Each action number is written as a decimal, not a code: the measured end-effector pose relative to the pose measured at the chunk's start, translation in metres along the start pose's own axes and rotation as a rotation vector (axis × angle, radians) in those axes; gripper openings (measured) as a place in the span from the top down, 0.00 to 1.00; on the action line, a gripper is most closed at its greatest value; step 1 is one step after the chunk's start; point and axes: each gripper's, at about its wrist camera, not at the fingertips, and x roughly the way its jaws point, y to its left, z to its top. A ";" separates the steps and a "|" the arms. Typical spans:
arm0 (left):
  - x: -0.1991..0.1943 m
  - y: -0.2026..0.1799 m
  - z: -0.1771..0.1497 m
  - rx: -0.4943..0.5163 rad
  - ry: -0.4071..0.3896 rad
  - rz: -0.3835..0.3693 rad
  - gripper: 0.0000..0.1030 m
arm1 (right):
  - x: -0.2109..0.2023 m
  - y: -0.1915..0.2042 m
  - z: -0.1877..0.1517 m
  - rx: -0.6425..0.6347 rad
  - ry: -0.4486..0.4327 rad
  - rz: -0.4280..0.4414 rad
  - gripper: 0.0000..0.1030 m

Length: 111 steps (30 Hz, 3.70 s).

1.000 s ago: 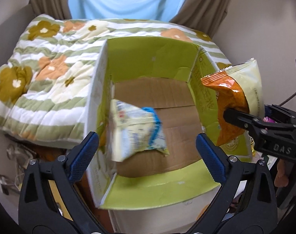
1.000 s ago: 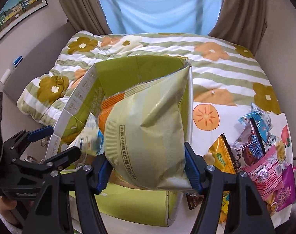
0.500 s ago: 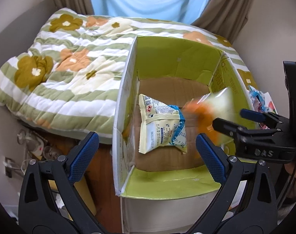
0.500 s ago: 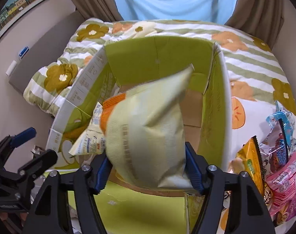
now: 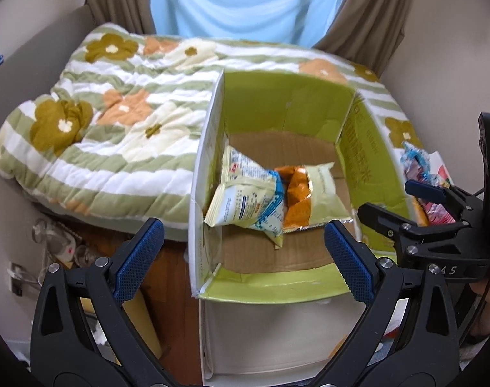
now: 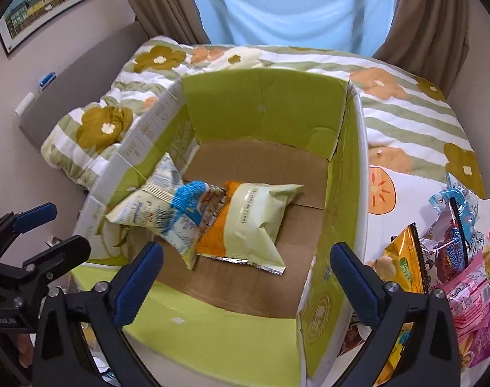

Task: Organize snacks
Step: 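Withdraw both tools from the box back toward the snack pile, then grasp the yellow barbecue chips bag with the left gripper while the right grasps the pink striped bag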

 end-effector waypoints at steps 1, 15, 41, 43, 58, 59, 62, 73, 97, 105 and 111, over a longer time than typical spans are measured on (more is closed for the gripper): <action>-0.007 -0.001 0.000 0.003 -0.016 -0.002 0.04 | -0.006 0.002 -0.001 -0.005 -0.010 -0.006 0.00; -0.060 -0.046 -0.010 0.082 -0.148 -0.123 0.04 | -0.088 -0.006 -0.028 0.033 -0.162 -0.095 0.00; 0.003 -0.310 -0.063 0.234 -0.016 -0.037 0.04 | -0.167 -0.239 -0.113 0.029 -0.142 -0.170 0.00; 0.018 -0.315 -0.065 0.248 0.011 -0.013 0.04 | -0.158 -0.249 -0.115 0.017 -0.122 -0.170 0.00; 0.131 -0.334 -0.062 0.399 0.159 0.196 0.04 | -0.078 -0.271 -0.118 0.047 0.000 -0.123 0.00; 0.137 -0.335 -0.062 0.410 0.168 0.204 0.04 | -0.073 -0.271 -0.117 0.045 0.009 -0.120 0.00; 0.150 -0.342 -0.062 0.458 0.170 0.242 0.04 | -0.062 -0.271 -0.115 0.038 0.031 -0.126 0.00; 0.170 -0.350 -0.055 0.570 0.157 0.338 0.19 | -0.039 -0.264 -0.110 -0.004 0.082 -0.130 0.00; 0.153 -0.341 -0.056 0.553 0.162 0.235 0.51 | -0.020 -0.257 -0.108 -0.063 0.100 -0.141 0.00; 0.134 -0.343 -0.064 0.536 0.124 0.225 0.52 | -0.006 -0.253 -0.111 -0.091 0.116 -0.148 0.19; 0.112 -0.346 -0.068 0.525 0.073 0.227 0.52 | -0.013 -0.245 -0.119 -0.116 0.091 -0.148 0.37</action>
